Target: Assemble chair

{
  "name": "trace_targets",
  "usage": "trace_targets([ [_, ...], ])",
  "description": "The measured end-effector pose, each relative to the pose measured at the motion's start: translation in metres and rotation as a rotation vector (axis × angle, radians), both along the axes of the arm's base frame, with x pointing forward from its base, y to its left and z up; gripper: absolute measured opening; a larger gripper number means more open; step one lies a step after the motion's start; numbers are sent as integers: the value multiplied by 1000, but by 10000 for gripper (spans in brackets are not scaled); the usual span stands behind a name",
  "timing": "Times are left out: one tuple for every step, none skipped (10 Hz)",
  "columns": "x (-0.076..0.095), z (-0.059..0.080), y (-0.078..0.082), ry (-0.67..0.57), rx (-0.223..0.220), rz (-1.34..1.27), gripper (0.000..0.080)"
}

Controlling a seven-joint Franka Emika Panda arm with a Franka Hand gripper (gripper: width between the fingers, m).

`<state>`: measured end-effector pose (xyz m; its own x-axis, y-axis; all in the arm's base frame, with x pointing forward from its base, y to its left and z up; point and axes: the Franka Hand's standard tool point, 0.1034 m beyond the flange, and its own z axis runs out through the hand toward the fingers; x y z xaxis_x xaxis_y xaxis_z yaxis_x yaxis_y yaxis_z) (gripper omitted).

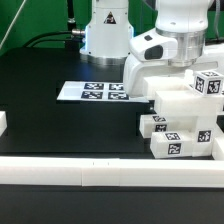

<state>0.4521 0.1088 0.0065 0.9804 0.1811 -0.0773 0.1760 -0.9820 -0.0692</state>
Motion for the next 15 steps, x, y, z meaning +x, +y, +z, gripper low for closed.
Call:
trace_targets([
  [0, 0, 0, 0, 0, -1, 649],
  [0, 0, 1, 1, 0, 0, 525],
  [0, -1, 1, 1, -1, 0, 386],
  [-1, -1, 1, 1, -1, -1, 386],
  [0, -1, 0, 1, -1, -1, 275],
  [0, -1, -1, 1, -1, -2, 276],
  [1, 0, -3, -1, 0, 9, 276],
  [3, 3, -10, -8, 4, 15, 276],
  [6, 12, -14, -7, 9, 6, 276],
  [7, 27, -15, -2, 17, 2, 276],
  [8, 45, -16, 7, 26, -2, 276],
  [9, 61, -17, 17, 34, -7, 277],
  [12, 85, -18, 43, 42, -2, 277],
  [17, 105, -19, 69, 53, -3, 277],
  [24, 124, -19, 81, 60, -9, 277],
])
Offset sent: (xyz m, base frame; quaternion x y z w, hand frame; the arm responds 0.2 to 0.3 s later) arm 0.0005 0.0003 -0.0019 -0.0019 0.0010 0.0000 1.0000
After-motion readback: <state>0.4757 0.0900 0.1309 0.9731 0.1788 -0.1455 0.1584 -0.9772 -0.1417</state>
